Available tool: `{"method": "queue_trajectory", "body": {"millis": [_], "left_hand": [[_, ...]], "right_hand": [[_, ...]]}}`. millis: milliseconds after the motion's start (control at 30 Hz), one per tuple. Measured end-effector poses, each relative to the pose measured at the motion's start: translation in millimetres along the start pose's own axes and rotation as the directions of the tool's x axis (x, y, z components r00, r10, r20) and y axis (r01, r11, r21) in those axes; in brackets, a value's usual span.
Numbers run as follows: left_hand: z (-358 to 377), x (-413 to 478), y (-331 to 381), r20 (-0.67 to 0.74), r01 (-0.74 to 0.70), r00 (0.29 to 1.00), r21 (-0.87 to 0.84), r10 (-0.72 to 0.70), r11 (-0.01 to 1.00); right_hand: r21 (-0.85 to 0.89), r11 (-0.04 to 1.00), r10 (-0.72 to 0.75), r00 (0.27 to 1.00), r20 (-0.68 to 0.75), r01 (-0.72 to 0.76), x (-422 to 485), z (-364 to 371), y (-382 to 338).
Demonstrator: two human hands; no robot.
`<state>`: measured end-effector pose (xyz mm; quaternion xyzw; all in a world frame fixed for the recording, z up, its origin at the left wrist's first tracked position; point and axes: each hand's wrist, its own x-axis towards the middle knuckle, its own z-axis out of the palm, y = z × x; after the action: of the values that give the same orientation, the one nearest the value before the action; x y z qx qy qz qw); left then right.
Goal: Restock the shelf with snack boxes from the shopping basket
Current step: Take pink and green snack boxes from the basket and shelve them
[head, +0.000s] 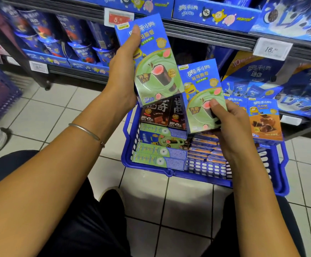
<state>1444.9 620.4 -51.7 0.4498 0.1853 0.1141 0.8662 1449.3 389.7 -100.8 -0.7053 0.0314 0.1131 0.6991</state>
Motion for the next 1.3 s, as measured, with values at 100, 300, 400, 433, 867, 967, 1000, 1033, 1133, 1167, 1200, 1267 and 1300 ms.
{"method": "queue_trajectory", "body": {"millis": [100,300,400,433,867,967,1000,1033,1133,1167,1200,1267,1300], "left_hand": [[0.2,1.4,-1.8,-0.002,0.024,1.000,0.040,-0.024,0.999],[-1.9,2.5,-7.1,-0.027,0.030,0.999,0.190,-0.025,0.981],[2.9,0.4,-12.5,-0.012,0.041,0.999,0.231,-0.039,0.972],[4.5,0.0,-13.8,-0.013,0.055,0.998,0.249,-0.054,0.967],[13.0,-2.1,-31.7,-0.071,0.075,0.996,0.375,-0.053,0.924],[15.7,-1.3,-30.4,0.012,0.098,0.994,0.358,-0.109,0.928],[17.7,-2.2,-29.6,0.048,0.120,0.988,0.354,-0.146,0.927],[19.1,-3.8,-29.0,0.074,0.133,0.983,0.351,-0.169,0.927],[18.9,-6.2,-31.8,0.123,0.107,0.981,0.311,-0.152,0.944],[18.5,-6.5,-32.8,0.130,0.096,0.982,0.284,-0.138,0.954],[18.4,-7.0,-33.2,0.127,0.086,0.984,0.257,-0.122,0.963],[18.0,-7.7,-29.6,0.108,0.066,0.990,0.213,-0.091,0.975],[17.2,-7.7,-26.8,0.112,0.050,0.991,0.199,-0.074,0.979]], "right_hand": [[0.045,0.999,0.002,1.000,0.009,-0.003,-3.1,0.7,-9.4],[0.268,0.963,0.012,1.000,0.004,-0.013,-10.2,7.9,-24.6],[0.291,0.957,-0.027,0.998,0.063,0.008,-12.3,15.2,-31.3],[0.279,0.960,-0.041,0.996,0.078,0.017,-12.8,18.0,-33.2],[0.199,0.980,-0.022,1.000,0.015,0.019,-18.6,65.1,-28.7],[0.198,0.980,-0.022,1.000,-0.002,0.022,-17.7,62.7,-30.2],[0.195,0.981,-0.018,1.000,-0.013,0.020,-16.9,61.2,-31.3],[0.192,0.981,-0.018,1.000,-0.026,0.022,-15.7,58.9,-32.3],[0.210,0.977,-0.035,0.999,-0.038,0.042,-12.0,54.0,-34.3],[0.207,0.977,-0.041,0.999,-0.035,0.048,-10.5,54.0,-33.1],[0.203,0.978,-0.051,0.998,-0.024,0.055,-9.8,54.3,-31.8],[0.237,0.970,-0.064,0.998,0.025,0.057,-7.9,53.6,-25.9],[0.290,0.956,-0.057,0.996,0.063,0.036,-6.5,52.3,-21.4]]}}
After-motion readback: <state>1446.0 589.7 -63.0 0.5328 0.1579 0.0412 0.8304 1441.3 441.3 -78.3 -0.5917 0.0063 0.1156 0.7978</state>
